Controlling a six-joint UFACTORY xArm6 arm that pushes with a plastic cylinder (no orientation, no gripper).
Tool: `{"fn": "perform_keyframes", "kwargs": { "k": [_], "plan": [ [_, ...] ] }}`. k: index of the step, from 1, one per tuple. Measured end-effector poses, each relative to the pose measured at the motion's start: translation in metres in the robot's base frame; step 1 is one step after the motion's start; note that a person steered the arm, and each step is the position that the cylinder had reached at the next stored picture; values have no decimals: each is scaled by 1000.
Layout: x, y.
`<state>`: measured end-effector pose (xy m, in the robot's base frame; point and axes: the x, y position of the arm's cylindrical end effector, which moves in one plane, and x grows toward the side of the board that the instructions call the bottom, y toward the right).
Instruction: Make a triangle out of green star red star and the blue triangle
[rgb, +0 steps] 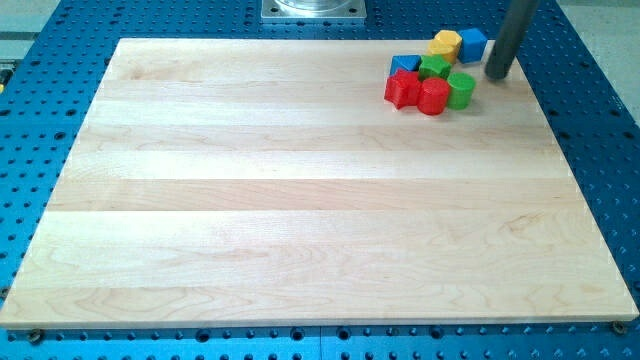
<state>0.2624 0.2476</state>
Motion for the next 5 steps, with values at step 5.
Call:
{"fn": "perform_keyframes", "kwargs": {
  "k": [5],
  "plan": [
    [49,-154]
  ]
}}
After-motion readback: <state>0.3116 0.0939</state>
